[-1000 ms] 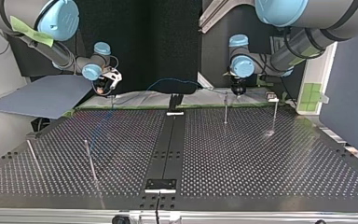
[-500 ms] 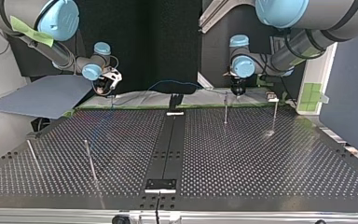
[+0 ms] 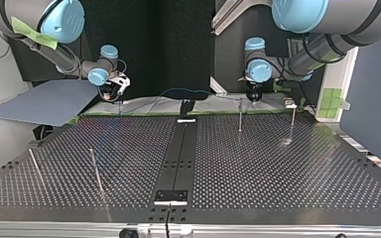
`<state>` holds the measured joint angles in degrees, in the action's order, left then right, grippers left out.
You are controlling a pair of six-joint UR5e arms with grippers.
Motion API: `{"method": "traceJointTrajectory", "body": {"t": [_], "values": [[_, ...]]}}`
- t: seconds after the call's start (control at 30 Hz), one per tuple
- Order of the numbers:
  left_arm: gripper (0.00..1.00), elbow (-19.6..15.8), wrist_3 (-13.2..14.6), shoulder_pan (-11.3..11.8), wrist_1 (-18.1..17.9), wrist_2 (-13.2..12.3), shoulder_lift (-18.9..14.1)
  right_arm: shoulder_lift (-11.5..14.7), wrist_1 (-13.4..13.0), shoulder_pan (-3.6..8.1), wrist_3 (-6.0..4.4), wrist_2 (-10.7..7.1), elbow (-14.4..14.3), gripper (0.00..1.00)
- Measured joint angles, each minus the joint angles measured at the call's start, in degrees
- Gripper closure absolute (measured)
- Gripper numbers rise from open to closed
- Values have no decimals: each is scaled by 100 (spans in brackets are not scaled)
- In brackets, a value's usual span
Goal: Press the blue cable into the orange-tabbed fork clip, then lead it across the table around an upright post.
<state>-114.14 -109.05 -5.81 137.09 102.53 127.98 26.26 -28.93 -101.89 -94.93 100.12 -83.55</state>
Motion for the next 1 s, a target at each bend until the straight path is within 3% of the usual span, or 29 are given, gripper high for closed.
{"method": "traceJointTrajectory", "body": {"t": [0.53, 1.0], "values": [[100, 79, 6, 67, -22, -101, 231, -1, 5, -28, -1, -1, 14, 100], [100, 202, 16, 193, -82, -277, 239, -2, 16, -59, 2, 7, 21, 100]]}}
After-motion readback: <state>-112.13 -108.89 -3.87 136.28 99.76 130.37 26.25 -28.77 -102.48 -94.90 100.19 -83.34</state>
